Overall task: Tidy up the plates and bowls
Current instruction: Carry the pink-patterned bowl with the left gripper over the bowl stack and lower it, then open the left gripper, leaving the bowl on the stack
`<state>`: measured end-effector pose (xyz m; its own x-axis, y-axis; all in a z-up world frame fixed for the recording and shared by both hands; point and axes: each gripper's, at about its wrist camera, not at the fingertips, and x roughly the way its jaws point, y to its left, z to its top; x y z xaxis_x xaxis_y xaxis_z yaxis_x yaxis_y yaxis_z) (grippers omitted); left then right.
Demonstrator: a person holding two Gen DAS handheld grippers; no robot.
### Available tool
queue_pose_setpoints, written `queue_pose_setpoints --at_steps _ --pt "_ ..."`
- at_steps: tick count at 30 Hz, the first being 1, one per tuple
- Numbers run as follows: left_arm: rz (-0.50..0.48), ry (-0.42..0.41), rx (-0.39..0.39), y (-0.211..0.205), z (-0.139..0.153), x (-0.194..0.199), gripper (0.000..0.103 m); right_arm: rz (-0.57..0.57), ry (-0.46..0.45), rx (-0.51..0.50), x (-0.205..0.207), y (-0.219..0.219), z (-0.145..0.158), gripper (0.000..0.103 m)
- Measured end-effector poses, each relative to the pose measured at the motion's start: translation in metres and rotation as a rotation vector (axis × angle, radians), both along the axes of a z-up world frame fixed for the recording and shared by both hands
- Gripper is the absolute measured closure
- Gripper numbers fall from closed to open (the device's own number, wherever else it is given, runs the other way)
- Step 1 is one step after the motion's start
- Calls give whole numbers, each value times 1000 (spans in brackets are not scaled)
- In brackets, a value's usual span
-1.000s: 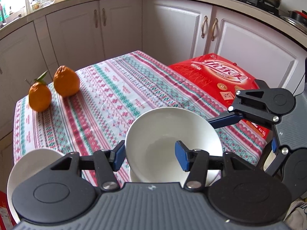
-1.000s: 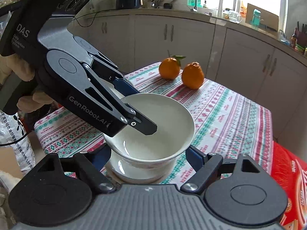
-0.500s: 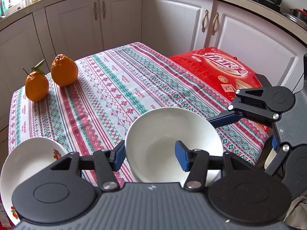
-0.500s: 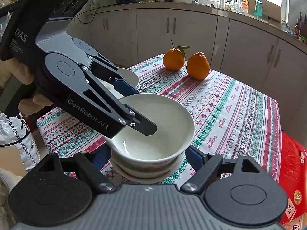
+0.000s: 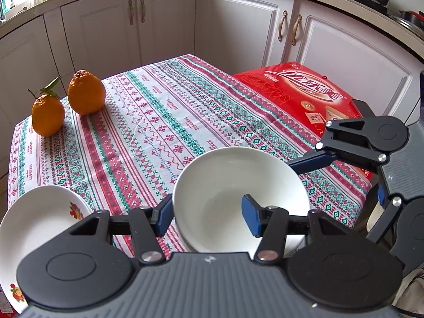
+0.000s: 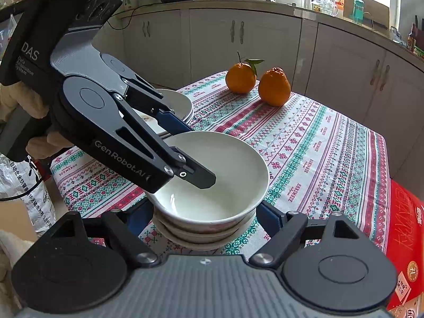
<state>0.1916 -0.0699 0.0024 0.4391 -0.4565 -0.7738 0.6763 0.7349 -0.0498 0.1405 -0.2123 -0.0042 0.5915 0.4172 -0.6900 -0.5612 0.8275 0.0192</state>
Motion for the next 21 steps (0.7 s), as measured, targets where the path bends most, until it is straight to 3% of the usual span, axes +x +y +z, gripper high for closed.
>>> queue_pose_setpoints --at_steps 5,7,8,9,17,21 --pt "0 0 -2 1 -2 -1 48 3 3 -3 0 2 1 15" --pt "-3 0 0 1 -2 -1 47 10 5 4 1 2 2 8" --pt "-3 -2 -1 2 -1 -1 43 12 -4 9 0 1 4 1" --pt "-2 -8 -1 2 0 -2 38 9 -19 11 -2 1 6 0" --pt "-2 -80 -26 16 18 -16 24 26 -35 -14 -11 4 12 0" --pt "-12 -97 -41 28 22 -26 22 13 -38 -36 -15 4 11 0"
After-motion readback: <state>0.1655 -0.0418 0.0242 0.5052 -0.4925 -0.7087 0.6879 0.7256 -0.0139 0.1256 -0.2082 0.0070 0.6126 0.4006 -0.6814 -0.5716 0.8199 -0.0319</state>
